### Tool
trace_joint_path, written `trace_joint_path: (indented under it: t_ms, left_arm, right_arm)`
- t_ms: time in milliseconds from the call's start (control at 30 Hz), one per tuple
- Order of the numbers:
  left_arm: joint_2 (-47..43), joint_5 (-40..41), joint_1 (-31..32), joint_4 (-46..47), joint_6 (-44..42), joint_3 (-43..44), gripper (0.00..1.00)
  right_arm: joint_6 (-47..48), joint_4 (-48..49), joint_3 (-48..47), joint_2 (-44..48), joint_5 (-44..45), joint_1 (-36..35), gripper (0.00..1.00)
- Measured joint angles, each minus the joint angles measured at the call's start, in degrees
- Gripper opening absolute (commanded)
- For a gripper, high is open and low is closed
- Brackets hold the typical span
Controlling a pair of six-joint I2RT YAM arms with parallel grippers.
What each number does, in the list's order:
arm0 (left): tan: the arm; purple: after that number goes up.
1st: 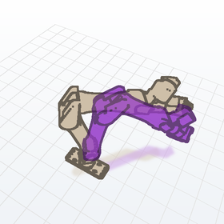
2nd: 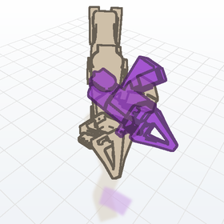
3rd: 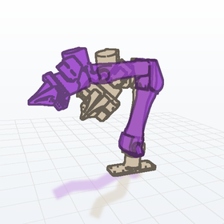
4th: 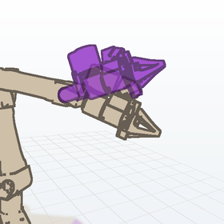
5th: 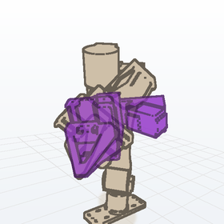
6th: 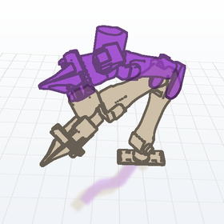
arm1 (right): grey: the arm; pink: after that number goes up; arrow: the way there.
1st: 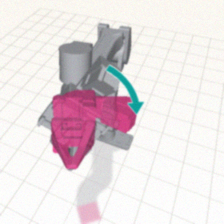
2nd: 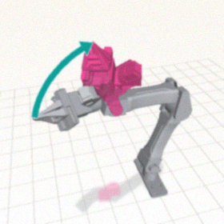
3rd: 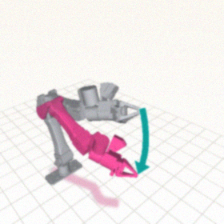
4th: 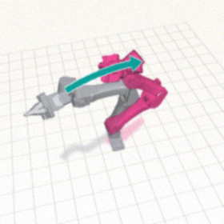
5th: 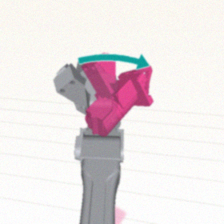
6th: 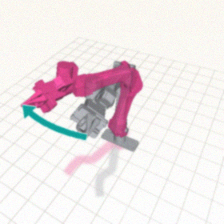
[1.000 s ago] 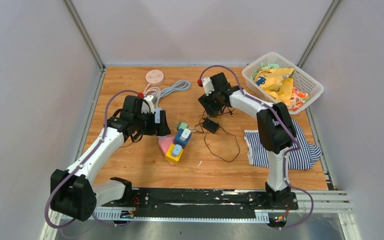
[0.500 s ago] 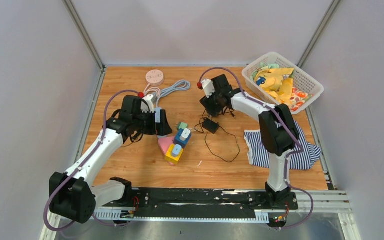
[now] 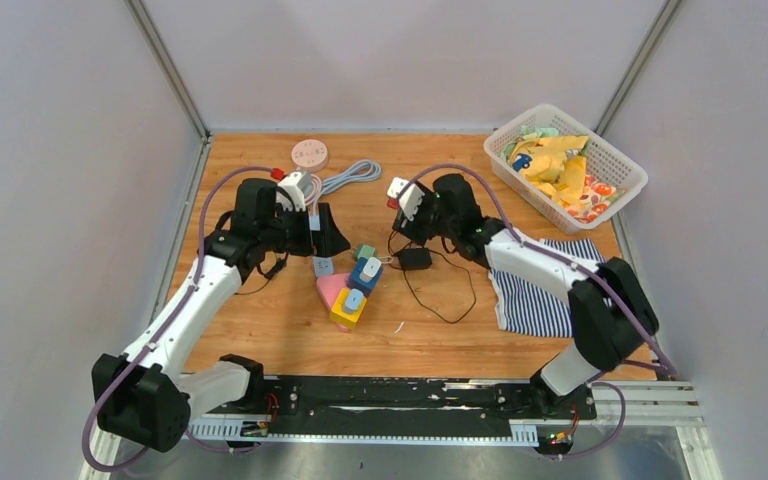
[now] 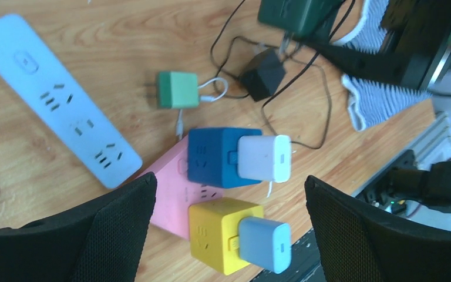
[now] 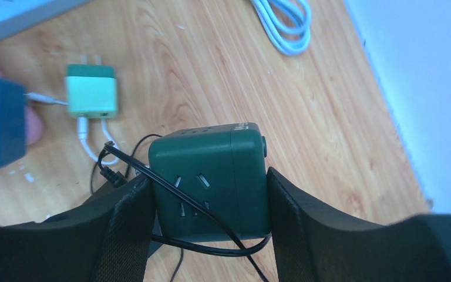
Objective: Insert the plug
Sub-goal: Pick up the plug from the center of the board.
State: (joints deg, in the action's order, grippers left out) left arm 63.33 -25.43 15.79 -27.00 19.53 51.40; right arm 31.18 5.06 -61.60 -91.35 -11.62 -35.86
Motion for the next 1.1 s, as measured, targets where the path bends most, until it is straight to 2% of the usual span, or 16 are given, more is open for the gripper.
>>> trace_joint_path:
  t_ms: [167, 533, 833, 1100]
  left_arm:
    - [0.96, -4.85, -0.02, 2.36, 0.0, 3.78, 0.91]
    - [2.69, -16.7, 0.74, 13.2, 3.02, 4.0, 0.89]
    - [2.51, -16.5, 4.33, 13.55, -1.92, 2.86, 0.92]
    - [2.91, -17.03, 4.94, 10.25, -8.28, 3.96, 0.87]
  right_arm:
    - [7.67, 9.46, 11.8, 8.92, -4.94, -3.69, 0.31]
    - [21.16, 15.47, 19.58, 18.27, -5.77, -12.98, 0.31]
    - [28.65, 15.85, 21.66, 23.74, -4.13, -19.21, 0.31]
    - [30.64, 15.15, 21.99, 24.92, -1.73, -22.01, 0.31]
